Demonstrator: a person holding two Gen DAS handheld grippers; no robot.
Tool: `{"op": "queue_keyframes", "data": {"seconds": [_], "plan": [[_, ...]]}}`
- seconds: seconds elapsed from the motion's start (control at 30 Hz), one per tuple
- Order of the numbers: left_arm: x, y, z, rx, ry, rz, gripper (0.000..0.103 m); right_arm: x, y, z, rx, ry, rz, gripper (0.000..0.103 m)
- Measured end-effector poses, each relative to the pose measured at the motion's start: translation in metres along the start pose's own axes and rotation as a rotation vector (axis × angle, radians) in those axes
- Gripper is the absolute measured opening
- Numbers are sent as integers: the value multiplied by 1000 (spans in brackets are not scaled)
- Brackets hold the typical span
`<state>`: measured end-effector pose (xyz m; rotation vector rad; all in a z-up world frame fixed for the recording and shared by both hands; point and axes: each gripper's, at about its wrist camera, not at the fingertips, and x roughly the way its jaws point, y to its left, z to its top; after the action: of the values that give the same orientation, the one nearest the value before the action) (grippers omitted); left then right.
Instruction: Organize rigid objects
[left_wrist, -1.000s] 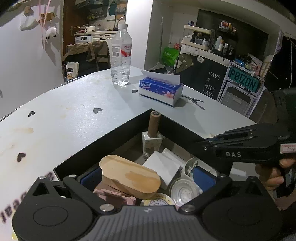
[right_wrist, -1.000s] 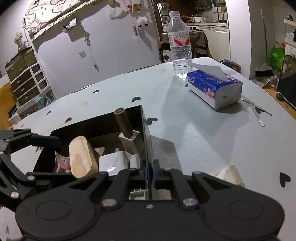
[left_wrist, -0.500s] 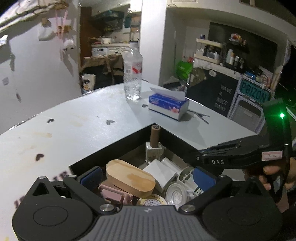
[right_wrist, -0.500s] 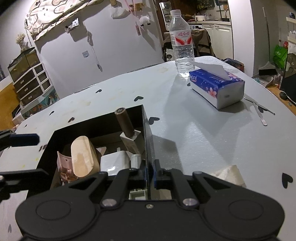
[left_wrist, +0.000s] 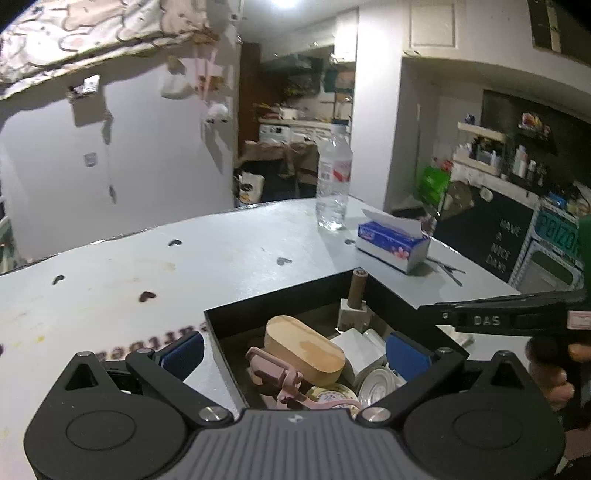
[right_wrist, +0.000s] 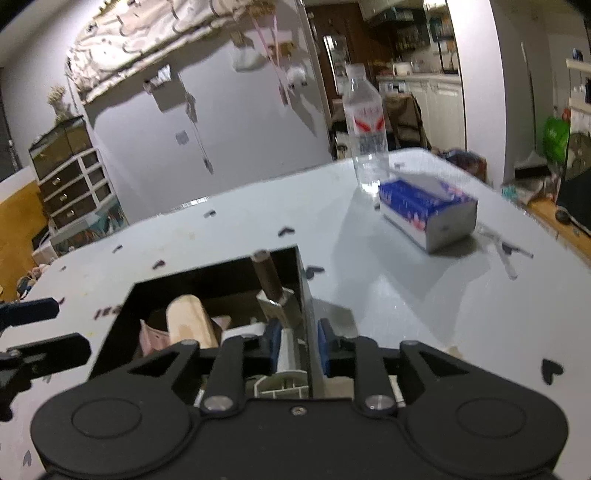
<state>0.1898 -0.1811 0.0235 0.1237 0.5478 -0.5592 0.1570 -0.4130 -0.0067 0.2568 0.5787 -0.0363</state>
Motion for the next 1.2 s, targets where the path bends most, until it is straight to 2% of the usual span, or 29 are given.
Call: {"op": "queue_keyframes", "data": {"seconds": [0.23,0.4,0.67,0.8,1.2], "plan": [[-32,-9,-14,-27,-82,88,103,-41,6,-9,-46,-107,2,53],[-54,-18,-30,-47,-124,140,103,-69,6,-23,-71,-181,7,81],[-86,-39,-59,-53,-187,199,103,-106,8,-54,-98,-257,-8,100],[-102,-48,-72,-48,-212,219,103,-123,9,-68,-122,-296,-23,103],[-135,-55,-101,-93,-248,272,103,-156,18,-97,-209,-365,-29,103]]}}
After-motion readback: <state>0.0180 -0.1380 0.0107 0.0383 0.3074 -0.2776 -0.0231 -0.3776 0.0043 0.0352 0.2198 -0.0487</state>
